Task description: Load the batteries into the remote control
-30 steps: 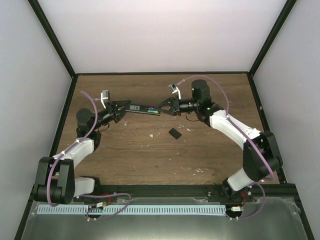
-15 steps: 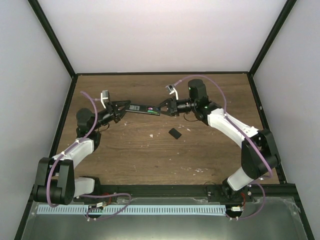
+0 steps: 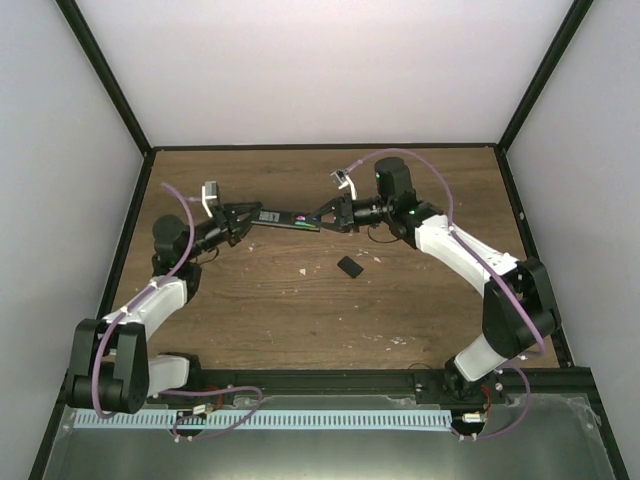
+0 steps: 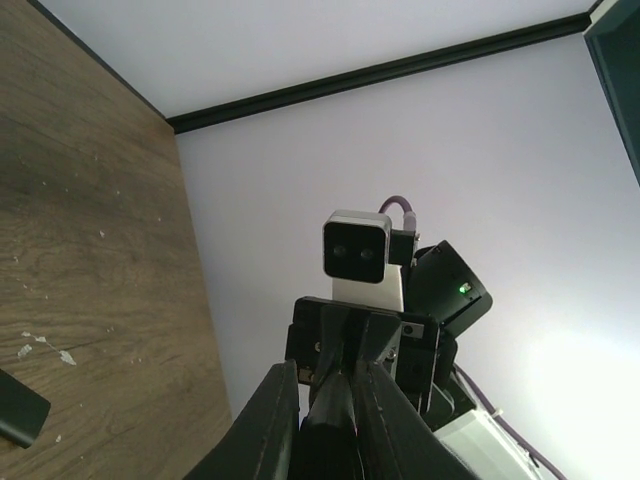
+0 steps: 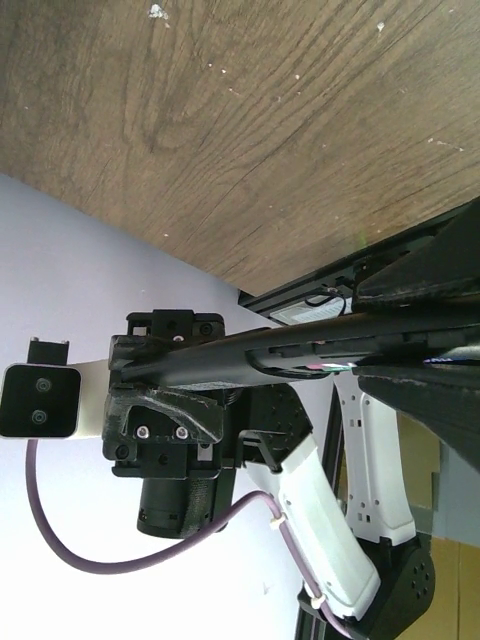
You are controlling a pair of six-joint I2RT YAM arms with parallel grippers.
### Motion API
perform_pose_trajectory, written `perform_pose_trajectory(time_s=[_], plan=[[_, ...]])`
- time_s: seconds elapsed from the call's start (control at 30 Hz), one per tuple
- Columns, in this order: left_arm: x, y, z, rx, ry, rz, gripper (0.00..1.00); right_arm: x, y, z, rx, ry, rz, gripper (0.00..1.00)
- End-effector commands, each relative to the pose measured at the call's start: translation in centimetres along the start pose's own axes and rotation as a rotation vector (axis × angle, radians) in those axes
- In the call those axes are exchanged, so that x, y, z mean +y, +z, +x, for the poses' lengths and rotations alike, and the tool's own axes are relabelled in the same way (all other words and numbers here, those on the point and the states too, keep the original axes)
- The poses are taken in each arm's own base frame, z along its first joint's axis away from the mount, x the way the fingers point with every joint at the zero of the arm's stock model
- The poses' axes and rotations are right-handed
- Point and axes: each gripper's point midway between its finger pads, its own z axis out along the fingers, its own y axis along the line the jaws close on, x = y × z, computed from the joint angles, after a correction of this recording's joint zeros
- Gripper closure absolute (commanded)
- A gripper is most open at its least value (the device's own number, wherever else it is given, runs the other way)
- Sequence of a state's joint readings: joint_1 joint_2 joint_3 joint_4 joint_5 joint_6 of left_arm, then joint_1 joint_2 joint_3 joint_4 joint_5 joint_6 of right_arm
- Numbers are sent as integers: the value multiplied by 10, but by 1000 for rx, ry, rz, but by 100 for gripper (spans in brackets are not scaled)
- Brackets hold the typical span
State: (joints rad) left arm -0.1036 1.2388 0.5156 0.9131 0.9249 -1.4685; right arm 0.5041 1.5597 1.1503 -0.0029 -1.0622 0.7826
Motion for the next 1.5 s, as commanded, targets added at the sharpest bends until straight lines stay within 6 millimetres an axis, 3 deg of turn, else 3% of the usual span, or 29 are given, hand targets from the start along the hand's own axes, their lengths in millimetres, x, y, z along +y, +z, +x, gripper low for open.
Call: perform_pose_trajectory(time_s=[0.0,0.43,0.8,1.23,1.47], plan=[[-15,3,0,17,102,-2,100,6,2,-9,-19,-48,41,97],[-19,5,-1,24,190,-53,100,14,6,-12,9,-36,-18,82],[-19,12,2,41,200,-53,100,14,9,-15,15,-32,-28,81],[-20,20,9,65,232,-70,100,1,12,-12,24,-7,17,94],[-17,20,9,58,224,-77,100,1,8,-13,3,-33,46,88]])
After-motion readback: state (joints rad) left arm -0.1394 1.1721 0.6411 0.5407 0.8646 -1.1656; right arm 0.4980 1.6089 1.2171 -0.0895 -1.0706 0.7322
